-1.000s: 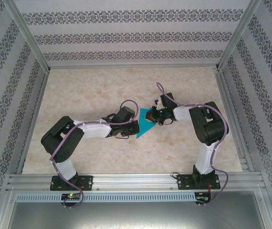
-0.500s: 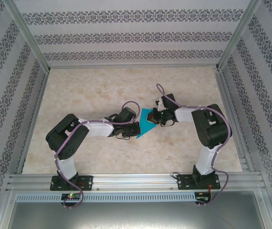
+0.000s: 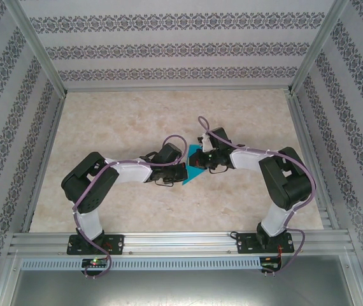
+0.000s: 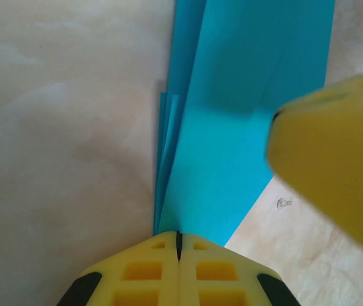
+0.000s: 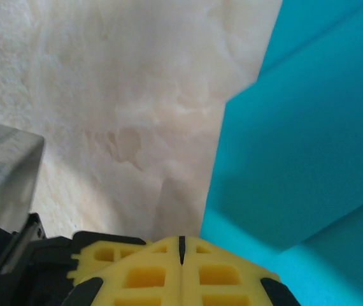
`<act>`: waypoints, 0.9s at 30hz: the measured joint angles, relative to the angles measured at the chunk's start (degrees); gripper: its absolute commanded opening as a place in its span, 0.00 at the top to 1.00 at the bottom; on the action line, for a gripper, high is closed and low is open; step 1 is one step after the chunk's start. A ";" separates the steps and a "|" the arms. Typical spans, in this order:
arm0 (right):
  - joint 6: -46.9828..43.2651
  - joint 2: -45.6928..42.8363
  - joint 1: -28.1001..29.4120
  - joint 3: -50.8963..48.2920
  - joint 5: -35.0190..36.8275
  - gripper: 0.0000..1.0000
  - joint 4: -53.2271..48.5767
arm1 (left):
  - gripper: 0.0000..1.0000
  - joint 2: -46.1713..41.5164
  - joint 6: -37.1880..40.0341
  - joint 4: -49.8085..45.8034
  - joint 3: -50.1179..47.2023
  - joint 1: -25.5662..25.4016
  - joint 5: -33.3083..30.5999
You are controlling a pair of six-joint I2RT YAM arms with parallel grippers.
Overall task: Fold a paper plane with a square sheet of paper (pick it up from the middle)
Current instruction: Fourth fold the wing at the center of the table.
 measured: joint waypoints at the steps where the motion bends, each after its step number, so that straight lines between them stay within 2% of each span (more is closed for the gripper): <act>1: 0.00 0.13 0.11 -0.26 0.00 1.00 -0.09 | 1.00 0.04 0.00 0.00 0.02 0.00 0.02; 18: -1.84 5.25 0.55 1.38 -0.50 1.00 -1.84 | 1.00 0.07 0.22 -0.85 0.31 0.00 0.22; 27: -3.23 7.98 -5.03 3.93 -4.76 1.00 -2.54 | 1.00 0.07 2.45 -1.73 0.48 0.00 0.50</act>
